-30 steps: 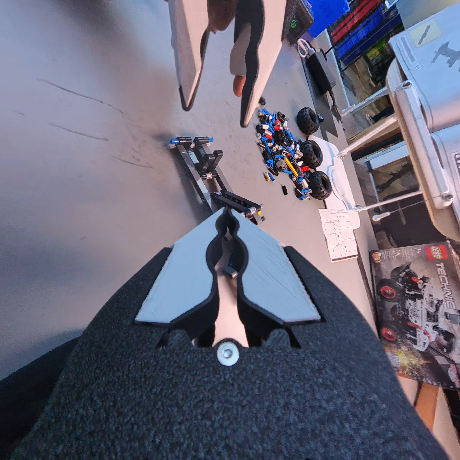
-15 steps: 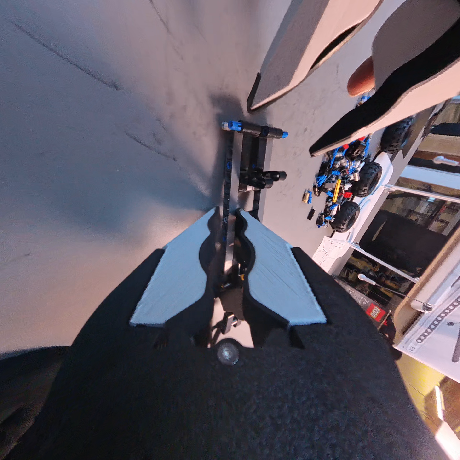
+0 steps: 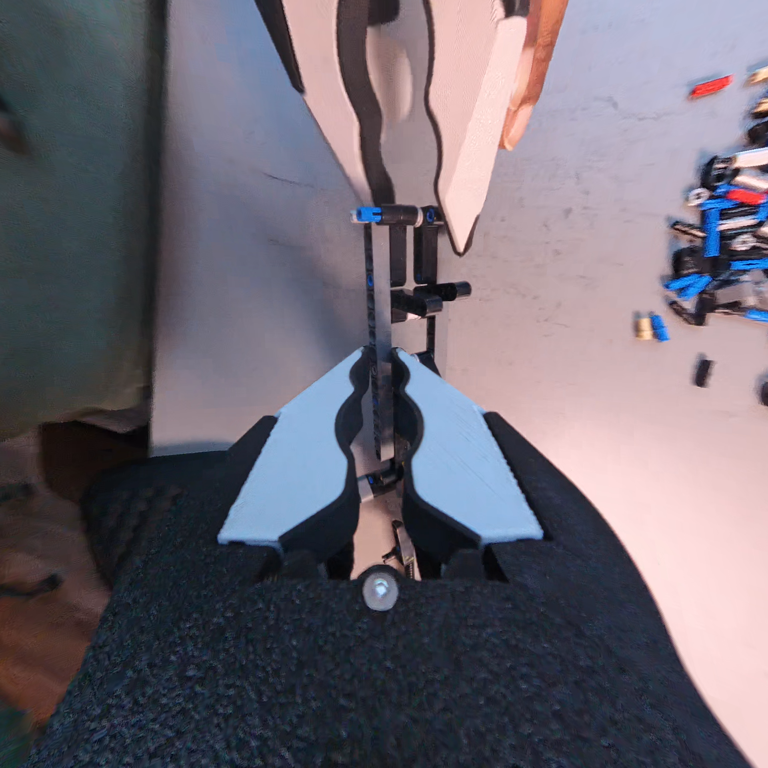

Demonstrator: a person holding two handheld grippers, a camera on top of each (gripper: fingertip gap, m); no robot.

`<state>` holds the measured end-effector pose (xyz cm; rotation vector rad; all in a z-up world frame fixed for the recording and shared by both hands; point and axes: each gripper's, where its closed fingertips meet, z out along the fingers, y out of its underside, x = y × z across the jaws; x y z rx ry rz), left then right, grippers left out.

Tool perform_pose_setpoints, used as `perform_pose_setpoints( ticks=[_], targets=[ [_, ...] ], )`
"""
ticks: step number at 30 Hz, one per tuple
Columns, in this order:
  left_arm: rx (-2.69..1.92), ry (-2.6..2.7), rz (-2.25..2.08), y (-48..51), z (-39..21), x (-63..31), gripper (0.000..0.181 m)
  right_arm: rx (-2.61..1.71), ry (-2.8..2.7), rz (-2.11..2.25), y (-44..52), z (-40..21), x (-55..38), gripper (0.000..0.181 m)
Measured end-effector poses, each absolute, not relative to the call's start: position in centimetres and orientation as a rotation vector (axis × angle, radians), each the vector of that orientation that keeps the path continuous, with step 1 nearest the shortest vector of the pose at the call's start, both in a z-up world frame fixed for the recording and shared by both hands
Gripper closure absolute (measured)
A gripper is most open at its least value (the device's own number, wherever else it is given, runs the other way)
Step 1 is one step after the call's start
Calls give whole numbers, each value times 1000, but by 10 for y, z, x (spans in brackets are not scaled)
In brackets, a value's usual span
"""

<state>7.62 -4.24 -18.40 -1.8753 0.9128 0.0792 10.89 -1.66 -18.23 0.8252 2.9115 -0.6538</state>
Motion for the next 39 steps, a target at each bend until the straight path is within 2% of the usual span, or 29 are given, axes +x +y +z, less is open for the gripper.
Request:
perform_pose_setpoints(
  ticks=[1, 6, 10, 13, 18, 30, 31, 39],
  targets=[
    [-1870, 903, 73, -42, -183, 78, 159, 832, 2856, -676, -18, -181, 111, 172],
    [-1972, 738, -86, -38, -188, 70, 166, 895, 2974, -813, -8, -174, 92, 172],
    [-2010, 616, -276, -36, -187, 70, 167, 818, 3227, -1028, -23, -152, 80, 162],
    [-2016, 625, -332, -37, -190, 77, 167, 777, 3336, -993, -31, -160, 74, 162],
    [-2018, 646, -305, -38, -193, 79, 167, 728, 3260, -941, -40, -179, 76, 174],
    [-2110, 637, -373, -34, -215, 79, 167, 807, 3030, -1111, -35, -181, 79, 176],
    [-2144, 647, -351, -36, -222, 77, 174, 806, 3013, -1169, -37, -174, 78, 176],
    [-2126, 682, -317, -36, -222, 82, 174, 855, 3050, -1082, -34, -179, 78, 175]
  ],
)
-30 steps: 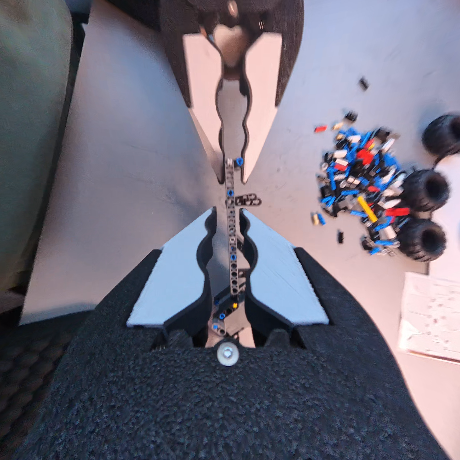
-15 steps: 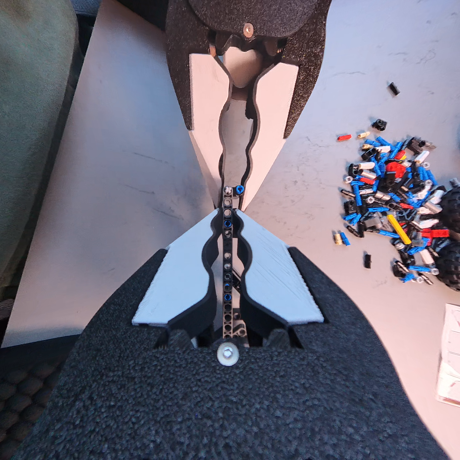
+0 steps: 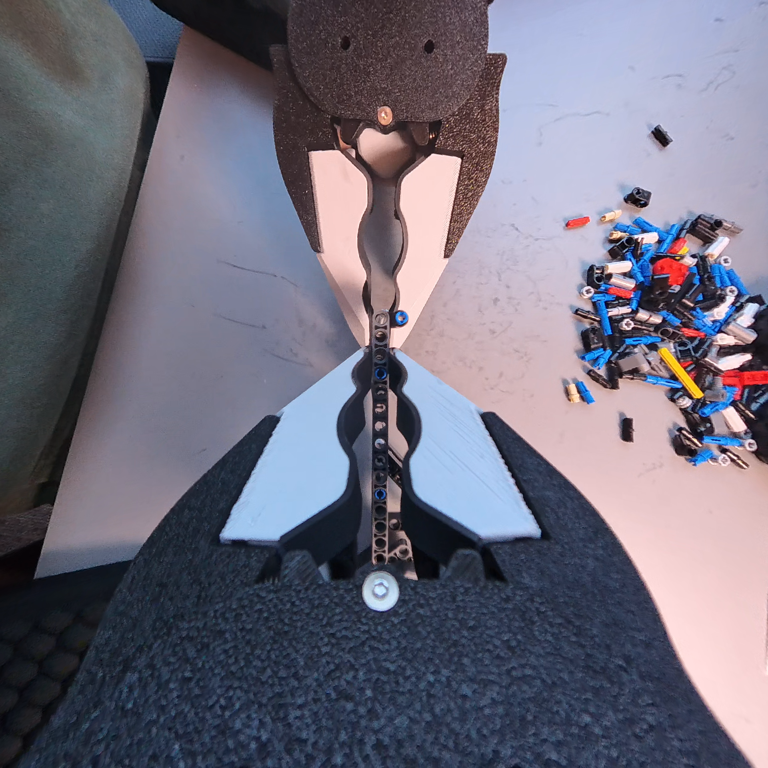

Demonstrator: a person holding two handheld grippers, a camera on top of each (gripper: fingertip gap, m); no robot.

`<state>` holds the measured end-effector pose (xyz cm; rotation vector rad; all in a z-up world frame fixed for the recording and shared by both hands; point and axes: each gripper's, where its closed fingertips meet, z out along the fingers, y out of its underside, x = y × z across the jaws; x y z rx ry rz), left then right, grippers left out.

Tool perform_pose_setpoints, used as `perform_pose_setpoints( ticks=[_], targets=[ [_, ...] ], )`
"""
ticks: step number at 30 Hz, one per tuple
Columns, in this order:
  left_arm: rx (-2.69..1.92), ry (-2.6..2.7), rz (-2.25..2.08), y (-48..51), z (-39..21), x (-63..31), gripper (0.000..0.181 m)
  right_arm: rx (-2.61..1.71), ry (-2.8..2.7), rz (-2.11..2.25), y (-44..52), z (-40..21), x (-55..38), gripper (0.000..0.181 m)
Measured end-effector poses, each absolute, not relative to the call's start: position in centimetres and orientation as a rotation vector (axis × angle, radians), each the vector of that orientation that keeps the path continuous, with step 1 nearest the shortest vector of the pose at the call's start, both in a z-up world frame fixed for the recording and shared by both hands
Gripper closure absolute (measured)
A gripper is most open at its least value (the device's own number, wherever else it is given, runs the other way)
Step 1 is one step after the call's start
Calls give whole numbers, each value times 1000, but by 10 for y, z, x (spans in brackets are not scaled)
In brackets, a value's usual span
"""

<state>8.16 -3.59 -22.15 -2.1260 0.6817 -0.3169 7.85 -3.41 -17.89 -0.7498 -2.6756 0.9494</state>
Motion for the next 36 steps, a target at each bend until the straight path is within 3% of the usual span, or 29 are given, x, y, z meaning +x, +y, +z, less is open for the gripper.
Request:
perform_pose_setpoints(
  ticks=[9, 14, 29, 36],
  targets=[
    [-2085, 636, -335, -37, -210, 78, 156, -755, -2659, 933, -38, -181, 77, 175],
    [-2038, 598, -355, -35, -198, 80, 166, -760, -2657, 934, -39, -183, 76, 174],
    [-2041, 621, -344, -36, -201, 70, 166, -895, -2712, 767, 27, -175, 109, 160],
    [-2036, 598, -338, -33, -201, 66, 164, -856, -2710, 605, 32, -200, 110, 173]
  ],
)
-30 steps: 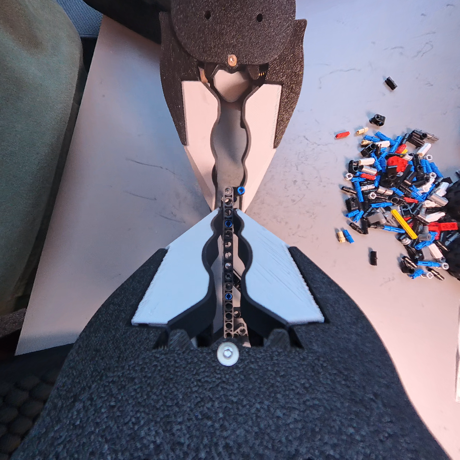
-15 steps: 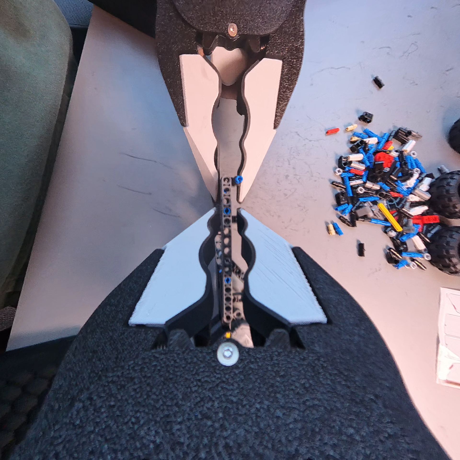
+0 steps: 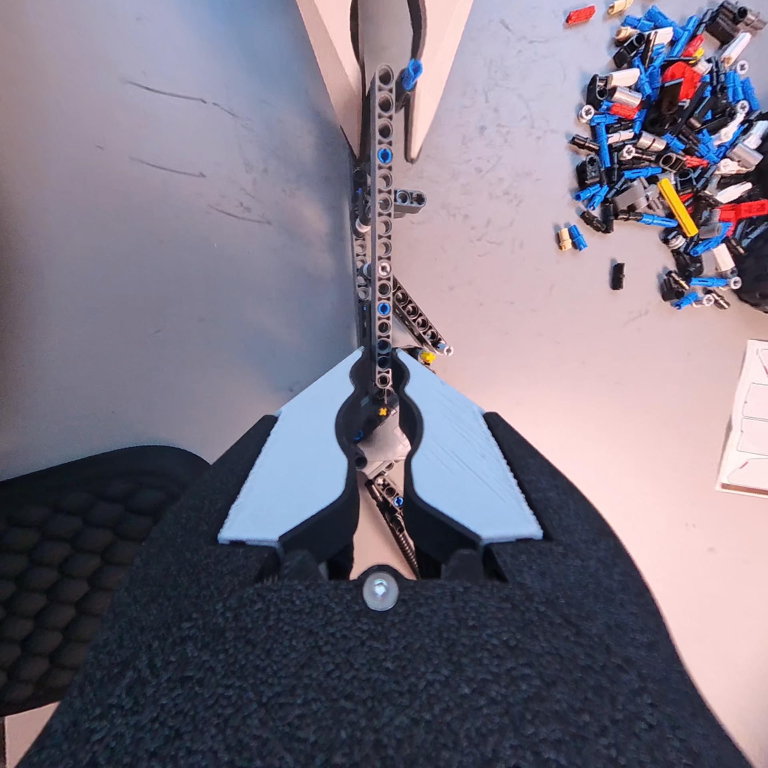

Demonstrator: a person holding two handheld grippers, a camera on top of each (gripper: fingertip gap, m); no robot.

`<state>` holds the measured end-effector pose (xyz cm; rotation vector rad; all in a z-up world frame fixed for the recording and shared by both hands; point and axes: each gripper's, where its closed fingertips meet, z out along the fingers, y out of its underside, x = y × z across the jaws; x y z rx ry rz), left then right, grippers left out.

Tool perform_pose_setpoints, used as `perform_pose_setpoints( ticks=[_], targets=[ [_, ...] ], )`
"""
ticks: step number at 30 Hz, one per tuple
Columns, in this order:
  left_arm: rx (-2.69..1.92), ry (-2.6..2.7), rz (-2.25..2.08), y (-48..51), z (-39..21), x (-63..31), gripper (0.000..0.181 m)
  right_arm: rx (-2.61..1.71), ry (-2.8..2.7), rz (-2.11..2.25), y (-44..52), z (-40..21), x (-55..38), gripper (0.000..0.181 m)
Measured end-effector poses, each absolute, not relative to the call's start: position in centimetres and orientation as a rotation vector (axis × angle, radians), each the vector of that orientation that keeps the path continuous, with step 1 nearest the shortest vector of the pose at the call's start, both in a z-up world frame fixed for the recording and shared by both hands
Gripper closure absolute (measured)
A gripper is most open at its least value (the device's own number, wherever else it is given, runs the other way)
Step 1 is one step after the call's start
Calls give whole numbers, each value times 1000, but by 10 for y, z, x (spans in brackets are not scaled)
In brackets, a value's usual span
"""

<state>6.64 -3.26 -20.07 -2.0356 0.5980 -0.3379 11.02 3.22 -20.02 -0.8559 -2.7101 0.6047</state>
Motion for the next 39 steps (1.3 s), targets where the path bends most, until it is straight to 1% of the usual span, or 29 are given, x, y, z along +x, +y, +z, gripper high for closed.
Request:
perform_pose_setpoints(
  ticks=[1, 3, 4, 6, 8, 9, 11, 13, 16, 17, 23, 34, 39],
  targets=[
    [-2032, 594, -343, -32, -200, 68, 159, -862, -2709, 631, 30, -199, 110, 174],
    [-2038, 605, -366, -30, -201, 75, 139, -867, -2711, 663, 27, -198, 110, 175],
    [-2039, 607, -365, -28, -201, 79, 132, -860, -2711, 660, 26, -198, 110, 175],
    [-2044, 608, -345, -21, -202, 83, 128, -842, -2711, 661, 25, -198, 111, 175],
    [-2047, 603, -324, -13, -203, 85, 129, -837, -2710, 684, 21, -198, 112, 175],
    [-2049, 603, -313, -10, -204, 86, 133, -830, -2702, 709, 18, -196, 112, 175],
    [-2058, 619, -274, -6, -208, 86, 136, -804, -2683, 738, 12, -192, 111, 175],
    [-2040, 647, -255, -6, -208, 90, 143, -803, -2670, 758, 8, -190, 110, 176],
    [-2009, 649, -245, -6, -203, 94, 148, -809, -2659, 769, 1, -191, 108, 176],
    [-1998, 649, -251, -6, -201, 96, 153, -812, -2650, 778, -3, -191, 107, 176],
    [-2049, 675, -223, -10, -211, 99, 157, -798, -2682, 692, -8, -197, 107, 176],
    [-2071, 661, -246, -6, -215, 105, 158, -776, -2975, 405, 0, -199, 115, 176],
    [-2070, 659, -235, -5, -215, 105, 158, -757, -3026, 359, 2, -197, 115, 176]
  ],
)
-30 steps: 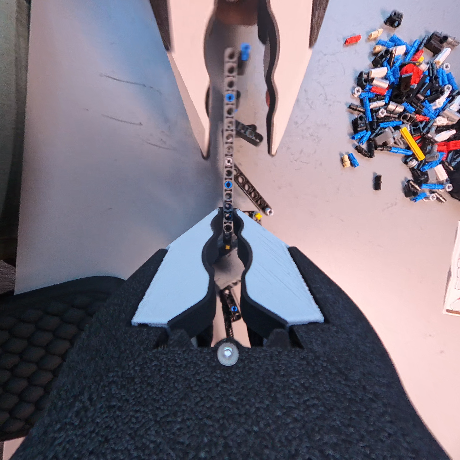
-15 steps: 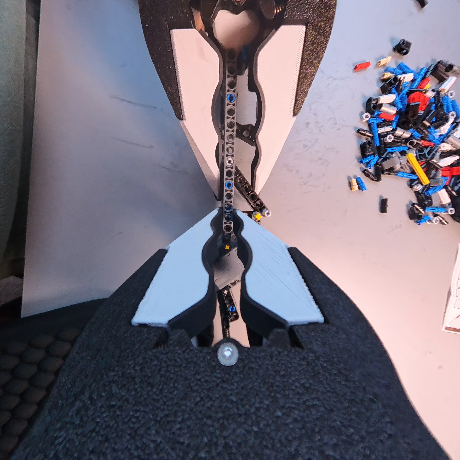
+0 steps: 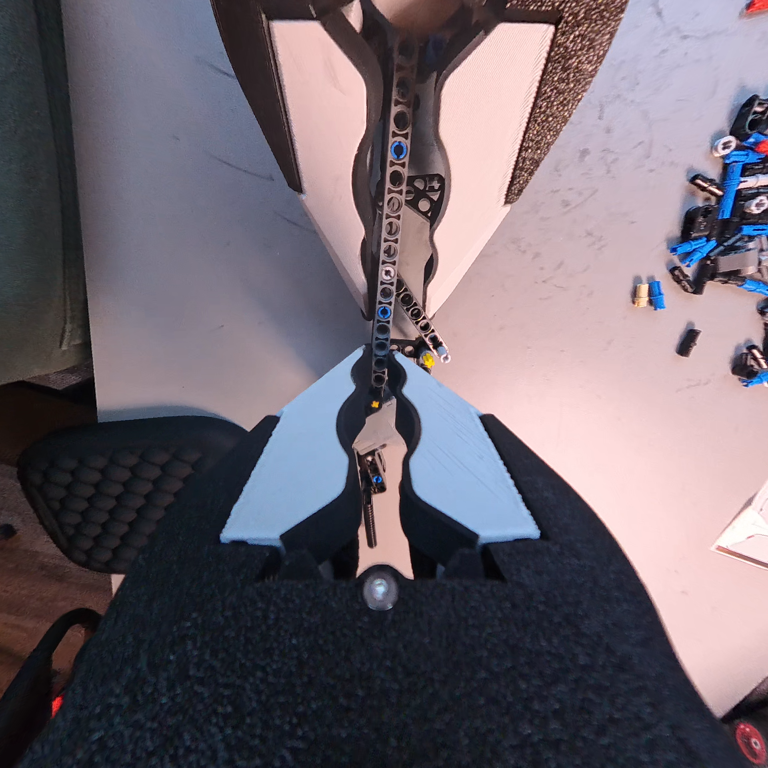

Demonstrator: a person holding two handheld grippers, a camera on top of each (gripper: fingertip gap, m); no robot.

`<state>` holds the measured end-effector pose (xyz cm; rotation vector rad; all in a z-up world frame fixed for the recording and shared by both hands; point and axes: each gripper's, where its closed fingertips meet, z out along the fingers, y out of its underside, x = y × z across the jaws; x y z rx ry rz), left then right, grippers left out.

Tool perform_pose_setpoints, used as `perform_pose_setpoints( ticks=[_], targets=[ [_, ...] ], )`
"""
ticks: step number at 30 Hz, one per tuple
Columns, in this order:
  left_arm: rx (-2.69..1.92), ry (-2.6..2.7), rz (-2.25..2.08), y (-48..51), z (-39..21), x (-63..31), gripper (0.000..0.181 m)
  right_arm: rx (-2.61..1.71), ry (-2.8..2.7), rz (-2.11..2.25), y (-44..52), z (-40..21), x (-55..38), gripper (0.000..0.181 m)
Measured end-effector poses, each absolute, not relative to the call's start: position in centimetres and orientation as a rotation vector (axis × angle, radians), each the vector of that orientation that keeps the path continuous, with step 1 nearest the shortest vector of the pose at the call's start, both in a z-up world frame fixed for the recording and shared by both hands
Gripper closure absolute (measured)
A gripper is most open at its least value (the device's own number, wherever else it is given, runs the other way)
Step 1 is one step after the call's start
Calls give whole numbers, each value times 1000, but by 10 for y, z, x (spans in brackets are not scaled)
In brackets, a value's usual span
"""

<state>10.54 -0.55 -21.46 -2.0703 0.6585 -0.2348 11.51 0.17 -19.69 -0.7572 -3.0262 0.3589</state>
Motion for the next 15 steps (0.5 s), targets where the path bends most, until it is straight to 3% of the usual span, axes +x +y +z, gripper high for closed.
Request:
perform_pose_setpoints(
  ticks=[15],
  targets=[
    [-2059, 685, -257, -9, -213, 112, 152, -791, -2968, 386, 2, -179, 114, 175]
  ],
)
